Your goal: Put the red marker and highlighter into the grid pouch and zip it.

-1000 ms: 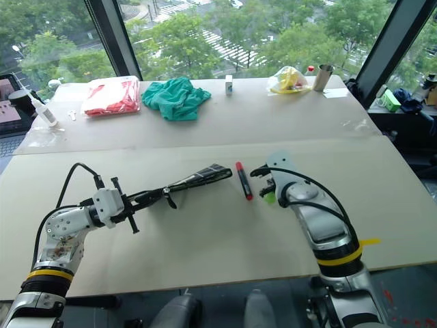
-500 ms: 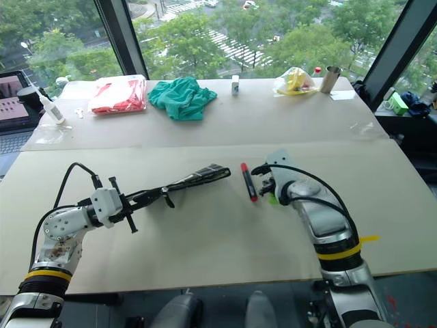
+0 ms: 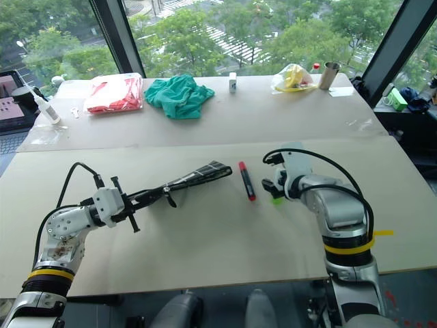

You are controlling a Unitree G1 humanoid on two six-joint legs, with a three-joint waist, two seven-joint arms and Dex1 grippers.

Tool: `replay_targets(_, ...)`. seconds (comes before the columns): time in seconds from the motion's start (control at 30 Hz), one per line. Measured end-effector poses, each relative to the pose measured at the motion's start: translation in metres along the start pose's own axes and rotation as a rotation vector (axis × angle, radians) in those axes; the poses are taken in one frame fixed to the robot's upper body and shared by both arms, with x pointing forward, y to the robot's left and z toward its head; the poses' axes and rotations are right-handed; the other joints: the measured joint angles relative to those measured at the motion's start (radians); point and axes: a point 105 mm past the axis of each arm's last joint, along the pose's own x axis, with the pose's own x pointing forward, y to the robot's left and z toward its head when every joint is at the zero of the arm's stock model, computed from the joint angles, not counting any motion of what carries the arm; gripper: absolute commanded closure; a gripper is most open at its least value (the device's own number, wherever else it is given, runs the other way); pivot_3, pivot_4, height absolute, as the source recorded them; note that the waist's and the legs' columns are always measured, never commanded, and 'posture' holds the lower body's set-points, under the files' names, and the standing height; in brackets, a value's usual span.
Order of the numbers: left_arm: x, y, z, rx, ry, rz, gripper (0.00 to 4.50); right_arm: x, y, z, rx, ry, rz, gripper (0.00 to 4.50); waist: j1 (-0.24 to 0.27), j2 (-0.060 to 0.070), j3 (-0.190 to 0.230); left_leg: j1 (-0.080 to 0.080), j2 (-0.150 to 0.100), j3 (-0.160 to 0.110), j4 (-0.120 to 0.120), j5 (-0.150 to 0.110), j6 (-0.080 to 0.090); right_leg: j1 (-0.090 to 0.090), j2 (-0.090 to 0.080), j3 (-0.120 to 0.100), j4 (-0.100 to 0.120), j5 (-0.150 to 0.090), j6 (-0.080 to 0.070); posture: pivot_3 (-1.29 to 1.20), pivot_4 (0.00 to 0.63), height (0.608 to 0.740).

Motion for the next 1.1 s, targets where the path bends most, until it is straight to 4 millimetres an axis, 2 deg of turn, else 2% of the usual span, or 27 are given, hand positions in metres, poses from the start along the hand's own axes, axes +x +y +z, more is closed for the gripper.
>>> replay_targets(0.13, 0.002, 0.000, 0.000, -0.002, -0.006, 0.000, 4.50, 0.005, -0.002, -0.016, 0.029, 0.046, -0.041, 0.19, -0.001, 0.000, 0.000, 0.000, 0.000, 0.001, 0.000, 0.000, 0.000, -0.001, 0.000, 0.001, 0.002, 0.000, 0.000, 0.00, 0.150, 0.740)
replay_targets(0.3, 0.002, -0.001, 0.000, -0.003, -0.007, -0.001, 4.50, 0.008, -0.002, -0.020, 0.097, 0.041, -0.051, 0.19, -0.002, 0.000, 0.000, 0.001, 0.000, 0.001, 0.000, 0.000, 0.000, 0.000, 0.000, 0.001, 0.003, 0.000, 0.000, 0.00, 0.150, 0.740)
replay_targets(0.43, 0.002, -0.001, 0.000, -0.003, -0.007, -0.002, 4.50, 0.012, 0.001, -0.022, 0.120, 0.022, -0.056, 1.21, -0.007, -0.001, -0.001, 0.003, 0.000, 0.002, 0.000, 0.000, 0.000, 0.001, 0.000, 0.001, 0.004, 0.000, 0.000, 0.00, 0.150, 0.740)
replay_targets(0.5, 0.002, -0.001, 0.000, -0.002, -0.007, -0.001, 4.50, 0.012, -0.001, -0.023, 0.126, 0.007, -0.067, 2.02, -0.009, -0.001, -0.001, 0.003, 0.000, 0.001, 0.000, 0.000, 0.000, 0.001, 0.000, 0.001, 0.004, 0.000, 0.000, 0.00, 0.150, 0.740)
replay_targets(0.67, 0.002, -0.001, 0.000, -0.001, -0.006, -0.003, 4.50, 0.013, -0.004, -0.023, 0.135, -0.007, -0.074, 3.42, -0.014, -0.001, -0.001, 0.003, 0.000, 0.002, 0.000, 0.000, 0.000, 0.001, 0.000, 0.001, 0.004, 0.000, 0.000, 0.00, 0.150, 0.740)
replay_targets(0.8, 0.002, 0.000, -0.001, -0.002, -0.003, -0.006, 4.50, 0.015, -0.008, -0.019, 0.088, -0.031, -0.063, 3.44, -0.019, -0.001, -0.001, 0.003, 0.000, 0.002, 0.000, 0.000, 0.000, 0.000, 0.000, 0.001, 0.004, 0.000, 0.000, 0.00, 0.150, 0.740)
replay_targets(0.87, 0.002, 0.000, 0.000, 0.000, -0.004, -0.011, 4.50, 0.016, -0.012, -0.014, -0.016, -0.058, -0.059, 3.44, -0.019, 0.000, 0.000, 0.001, 0.000, 0.002, 0.000, 0.000, 0.000, -0.001, 0.000, 0.001, 0.004, 0.000, 0.000, 0.00, 0.150, 0.740)
replay_targets(0.97, 0.002, 0.002, 0.000, 0.007, -0.002, -0.016, 4.50, 0.005, -0.012, 0.012, -0.226, -0.178, -0.001, 3.44, -0.021, 0.003, 0.002, 0.000, 0.000, 0.003, 0.000, 0.000, 0.000, -0.003, 0.000, 0.001, 0.004, 0.000, 0.000, 0.00, 0.150, 0.740)
replay_targets(1.03, 0.004, 0.004, 0.003, 0.017, -0.010, -0.023, 4.50, -0.011, -0.002, 0.037, -0.342, -0.291, 0.086, 3.44, -0.022, 0.003, 0.002, 0.000, 0.000, 0.003, 0.000, 0.000, 0.000, -0.003, 0.000, 0.000, 0.003, 0.000, 0.000, 0.00, 0.150, 0.740)
replay_targets(1.1, 0.005, 0.004, 0.003, 0.020, -0.010, -0.027, 4.50, -0.036, 0.019, 0.051, -0.531, -0.382, 0.248, 3.44, -0.023, 0.003, 0.002, 0.000, 0.001, 0.003, -0.001, 0.000, 0.001, -0.002, 0.000, 0.000, 0.002, 0.000, 0.000, 0.00, 0.150, 0.740)
